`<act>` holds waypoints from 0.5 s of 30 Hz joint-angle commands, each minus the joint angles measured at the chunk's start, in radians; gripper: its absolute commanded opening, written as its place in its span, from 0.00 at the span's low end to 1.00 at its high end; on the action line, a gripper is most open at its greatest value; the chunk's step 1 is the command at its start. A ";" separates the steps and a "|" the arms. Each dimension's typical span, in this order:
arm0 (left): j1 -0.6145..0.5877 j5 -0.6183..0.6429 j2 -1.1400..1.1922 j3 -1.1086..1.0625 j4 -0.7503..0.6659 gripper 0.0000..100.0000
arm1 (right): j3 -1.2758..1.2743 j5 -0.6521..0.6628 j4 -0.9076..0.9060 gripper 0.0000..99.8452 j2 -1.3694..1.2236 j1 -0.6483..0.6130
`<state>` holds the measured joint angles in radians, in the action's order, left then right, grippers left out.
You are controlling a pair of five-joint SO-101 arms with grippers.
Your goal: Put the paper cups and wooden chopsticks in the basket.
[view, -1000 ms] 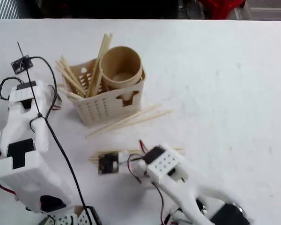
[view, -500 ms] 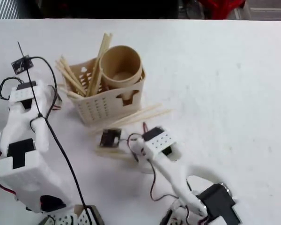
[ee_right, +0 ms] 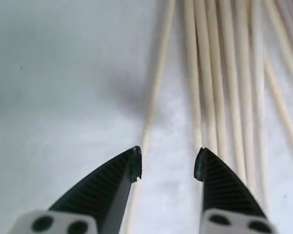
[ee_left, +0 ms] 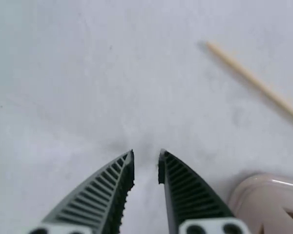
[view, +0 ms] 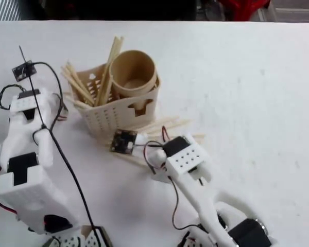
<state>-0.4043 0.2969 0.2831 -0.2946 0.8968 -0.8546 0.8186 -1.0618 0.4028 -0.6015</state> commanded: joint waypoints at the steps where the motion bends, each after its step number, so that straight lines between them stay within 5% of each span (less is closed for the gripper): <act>1: 0.013 0.006 -0.005 0.005 -0.014 0.10 | 0.095 -0.003 -0.002 0.20 0.041 -0.004; 8: 0.013 0.006 -0.005 0.005 -0.012 0.10 | 0.193 0.064 0.079 0.26 -0.166 -0.002; 15: 0.013 0.006 -0.005 0.005 -0.015 0.10 | 0.189 0.064 0.243 0.22 -0.334 0.027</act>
<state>-0.4043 0.2969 0.2831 -0.2946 0.8968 -0.7150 0.8707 -0.8669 0.0898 -0.5984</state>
